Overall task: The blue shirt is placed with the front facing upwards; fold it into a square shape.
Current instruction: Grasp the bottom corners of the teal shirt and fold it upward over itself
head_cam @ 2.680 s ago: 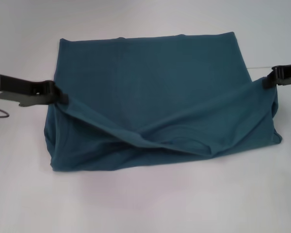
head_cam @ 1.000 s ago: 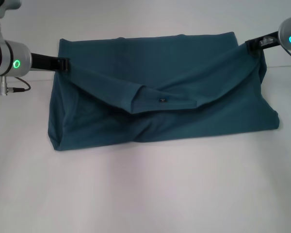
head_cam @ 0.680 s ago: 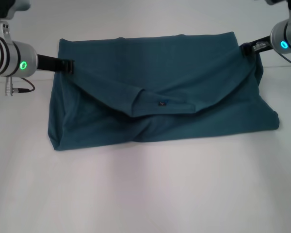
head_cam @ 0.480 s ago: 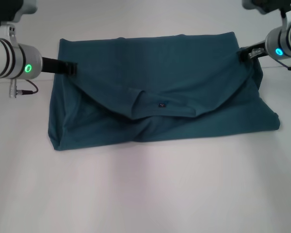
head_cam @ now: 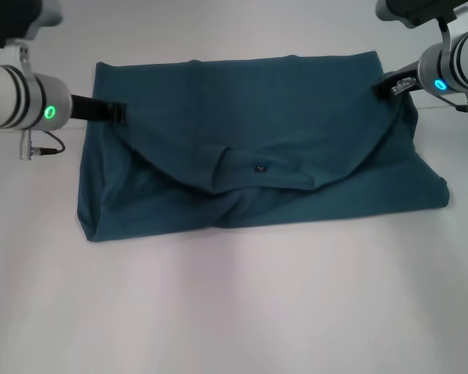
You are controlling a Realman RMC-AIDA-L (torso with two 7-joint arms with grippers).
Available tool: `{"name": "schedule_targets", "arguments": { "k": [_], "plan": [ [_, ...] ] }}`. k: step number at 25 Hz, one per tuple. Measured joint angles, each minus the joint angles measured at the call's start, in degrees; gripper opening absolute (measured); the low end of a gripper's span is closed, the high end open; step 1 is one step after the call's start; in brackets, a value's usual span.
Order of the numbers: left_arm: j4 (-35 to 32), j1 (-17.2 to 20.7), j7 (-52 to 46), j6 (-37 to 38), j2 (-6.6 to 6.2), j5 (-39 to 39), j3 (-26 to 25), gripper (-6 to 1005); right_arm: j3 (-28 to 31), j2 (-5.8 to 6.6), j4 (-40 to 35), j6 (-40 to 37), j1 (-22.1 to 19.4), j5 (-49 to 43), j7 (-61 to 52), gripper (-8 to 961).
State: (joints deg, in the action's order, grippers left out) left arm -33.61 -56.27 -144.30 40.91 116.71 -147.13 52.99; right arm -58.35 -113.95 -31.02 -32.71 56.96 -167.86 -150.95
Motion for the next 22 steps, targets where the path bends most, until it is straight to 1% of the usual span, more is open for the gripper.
{"name": "schedule_targets", "arguments": {
  "k": [2,3,4,6,14,19,21,22],
  "plan": [
    [0.6,-0.1,-2.6,0.2,-0.74,0.0,0.1,35,0.0,0.16,-0.1,0.0,0.0,0.0,0.0,39],
    [0.7,-0.1,-3.1,0.5,-0.92,0.0,0.1,38,-0.1,0.23,-0.1,0.0,0.1,0.0,0.0,39],
    [0.7,-0.1,-3.2,0.6,-0.94,0.0,0.1,42,-0.1,0.28,-0.1,0.1,0.1,0.0,0.0,75],
    [0.7,0.0,-3.3,0.9,-0.97,0.0,-0.1,100,-0.1,0.33,-0.2,0.2,0.1,0.0,0.0,146],
    [0.6,0.4,-4.2,1.4,-0.97,0.0,-0.2,342,-0.2,0.34,-0.2,0.2,-0.1,0.0,-0.1,458],
    [-0.9,1.4,-7.4,1.9,-1.29,-1.2,-0.4,504,0.4,0.35,-2.3,-2.1,-0.8,0.2,-0.6,614],
    [-2.4,2.2,-8.2,3.0,-1.44,-1.0,-0.9,563,0.6,0.04,-4.4,-3.1,-1.7,0.6,-0.6,676],
    [-3.6,2.8,-8.4,3.9,-1.30,-0.9,-1.4,593,0.6,-0.33,-5.9,-3.7,-2.3,1.0,-0.6,707]
  ]
}}
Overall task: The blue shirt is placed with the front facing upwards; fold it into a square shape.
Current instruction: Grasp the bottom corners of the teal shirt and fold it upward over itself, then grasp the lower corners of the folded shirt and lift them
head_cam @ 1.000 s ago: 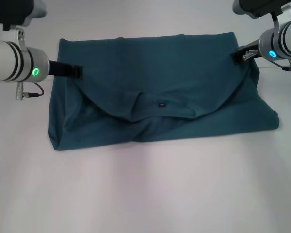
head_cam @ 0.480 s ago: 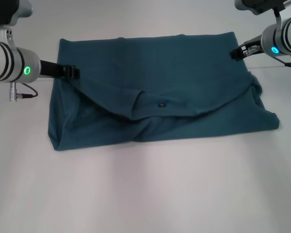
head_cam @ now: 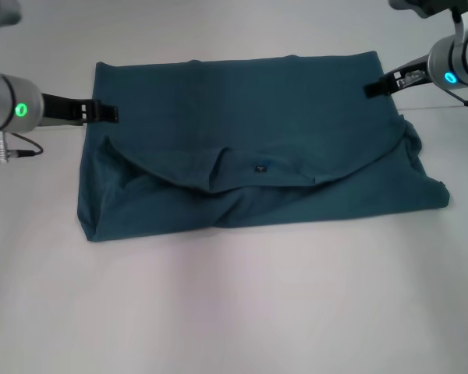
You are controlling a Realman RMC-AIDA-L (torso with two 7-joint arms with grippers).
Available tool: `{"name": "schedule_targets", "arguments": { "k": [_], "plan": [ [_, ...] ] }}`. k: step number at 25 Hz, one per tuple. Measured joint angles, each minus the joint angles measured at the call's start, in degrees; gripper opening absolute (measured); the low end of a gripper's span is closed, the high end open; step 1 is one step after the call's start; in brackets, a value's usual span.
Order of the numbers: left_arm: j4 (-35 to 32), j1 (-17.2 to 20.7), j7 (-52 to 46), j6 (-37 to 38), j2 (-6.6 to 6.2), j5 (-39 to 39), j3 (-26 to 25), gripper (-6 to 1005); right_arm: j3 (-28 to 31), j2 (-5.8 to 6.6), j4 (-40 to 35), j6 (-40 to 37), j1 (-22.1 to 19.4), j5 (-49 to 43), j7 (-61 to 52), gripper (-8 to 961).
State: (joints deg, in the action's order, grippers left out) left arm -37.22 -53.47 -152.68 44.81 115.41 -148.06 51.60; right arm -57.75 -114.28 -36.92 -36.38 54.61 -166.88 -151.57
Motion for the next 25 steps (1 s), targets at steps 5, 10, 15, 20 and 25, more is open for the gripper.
{"name": "schedule_targets", "arguments": {
  "k": [5,10,15,20,25],
  "plan": [
    [-10.3,4.6,0.0,6.4,2.65,1.9,-4.7,655,0.1,-0.95,-8.8,-4.9,-5.0,7.1,1.2,897],
    [-18.1,10.6,0.0,12.3,4.54,8.2,-5.7,671,1.2,-0.63,-15.0,-12.4,-11.7,20.3,4.1,929],
    [-19.0,16.0,0.0,14.6,4.69,16.9,-7.0,670,7.4,0.29,-16.3,-21.9,-18.2,39.5,12.0,934],
    [-18.4,20.1,0.5,16.0,4.48,23.5,-7.6,664,14.9,0.62,-16.0,-31.9,-22.8,52.9,17.8,932],
    [-15.7,21.9,1.0,18.6,3.74,27.8,-7.9,662,20.4,1.05,-14.4,-39.9,-25.6,57.8,20.5,931]
  ]
}}
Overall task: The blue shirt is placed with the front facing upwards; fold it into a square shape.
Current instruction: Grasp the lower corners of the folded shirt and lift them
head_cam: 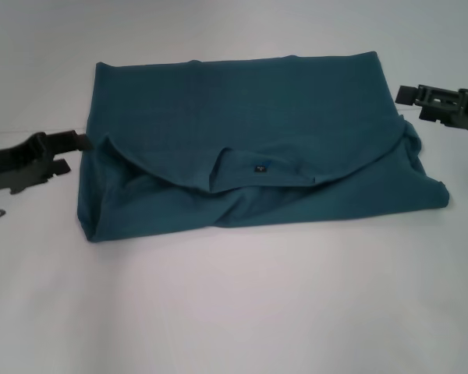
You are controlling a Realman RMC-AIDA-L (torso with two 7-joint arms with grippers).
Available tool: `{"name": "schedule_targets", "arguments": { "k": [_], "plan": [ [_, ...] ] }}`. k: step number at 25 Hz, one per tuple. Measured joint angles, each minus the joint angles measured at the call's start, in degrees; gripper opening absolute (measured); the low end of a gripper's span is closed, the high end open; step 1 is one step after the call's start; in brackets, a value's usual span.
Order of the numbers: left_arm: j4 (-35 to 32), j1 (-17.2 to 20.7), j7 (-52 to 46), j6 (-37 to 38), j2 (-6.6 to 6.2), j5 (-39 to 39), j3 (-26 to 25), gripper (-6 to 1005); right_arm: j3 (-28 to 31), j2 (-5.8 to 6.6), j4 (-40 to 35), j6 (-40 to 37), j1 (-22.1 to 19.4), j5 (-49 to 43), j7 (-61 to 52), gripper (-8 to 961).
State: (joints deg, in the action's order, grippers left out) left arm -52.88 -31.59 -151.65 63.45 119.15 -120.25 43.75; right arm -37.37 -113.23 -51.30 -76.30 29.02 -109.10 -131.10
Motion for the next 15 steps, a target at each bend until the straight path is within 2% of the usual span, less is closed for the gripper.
{"name": "schedule_targets", "arguments": {
  "k": [5,8,11,15],
  "plan": [
    [4.7,0.0,0.9,3.0,-1.13,0.5,0.0,660,3.1,1.59,3.4,-5.0,-0.6,0.4,1.3,930],
    [8.5,-0.1,5.0,3.5,-1.58,0.4,-0.1,659,3.2,2.00,4.4,-5.3,-1.5,0.3,2.2,930],
    [9.7,-0.2,9.7,2.8,-1.42,0.3,-0.1,658,3.4,2.04,4.5,-5.2,-2.1,0.3,2.7,930],
    [10.3,-0.2,15.8,-2.4,-0.71,-0.6,1.0,658,3.5,2.03,4.7,-5.1,-2.7,0.3,3.2,931]
  ]
}}
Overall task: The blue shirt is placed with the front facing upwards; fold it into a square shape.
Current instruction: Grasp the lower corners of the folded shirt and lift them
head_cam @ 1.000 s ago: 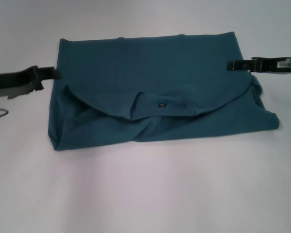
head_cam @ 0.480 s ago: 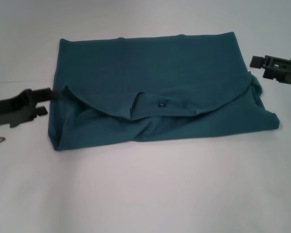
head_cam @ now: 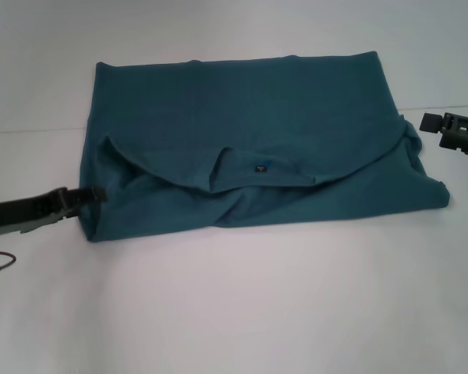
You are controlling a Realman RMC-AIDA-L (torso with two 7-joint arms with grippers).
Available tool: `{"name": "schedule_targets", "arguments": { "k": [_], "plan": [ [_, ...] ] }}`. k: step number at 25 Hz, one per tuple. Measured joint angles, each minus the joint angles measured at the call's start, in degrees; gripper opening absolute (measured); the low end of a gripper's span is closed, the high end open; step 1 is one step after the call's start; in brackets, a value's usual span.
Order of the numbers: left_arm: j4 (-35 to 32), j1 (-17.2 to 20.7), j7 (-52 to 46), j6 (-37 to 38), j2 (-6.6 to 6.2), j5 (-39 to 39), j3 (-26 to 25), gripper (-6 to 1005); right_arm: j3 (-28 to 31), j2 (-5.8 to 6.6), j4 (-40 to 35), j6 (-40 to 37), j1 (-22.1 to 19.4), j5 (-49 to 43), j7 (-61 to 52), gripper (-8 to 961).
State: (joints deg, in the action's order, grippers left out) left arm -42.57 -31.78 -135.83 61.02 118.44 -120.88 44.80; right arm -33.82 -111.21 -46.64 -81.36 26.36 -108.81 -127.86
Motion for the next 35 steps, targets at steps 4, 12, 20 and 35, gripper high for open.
{"name": "schedule_targets", "arguments": {
  "k": [4,12,20,35],
  "plan": [
    [2.3,-0.9,2.4,-3.6,0.08,-2.1,2.4,657,0.1,-0.19,0.4,-0.1,-0.5,0.0,0.1,931],
    [3.1,-1.2,3.7,-4.4,1.03,-3.5,3.0,661,0.2,-0.39,0.4,-0.7,-1.4,0.3,0.2,931],
    [3.8,-2.3,4.1,-5.3,1.76,-3.8,3.2,662,0.3,-0.42,0.4,-0.7,-2.0,0.3,0.5,930],
    [6.0,-5.1,-0.7,-7.1,1.23,-6.8,4.2,554,1.3,-0.06,0.4,-0.9,-2.1,0.5,0.7,930]
  ]
}}
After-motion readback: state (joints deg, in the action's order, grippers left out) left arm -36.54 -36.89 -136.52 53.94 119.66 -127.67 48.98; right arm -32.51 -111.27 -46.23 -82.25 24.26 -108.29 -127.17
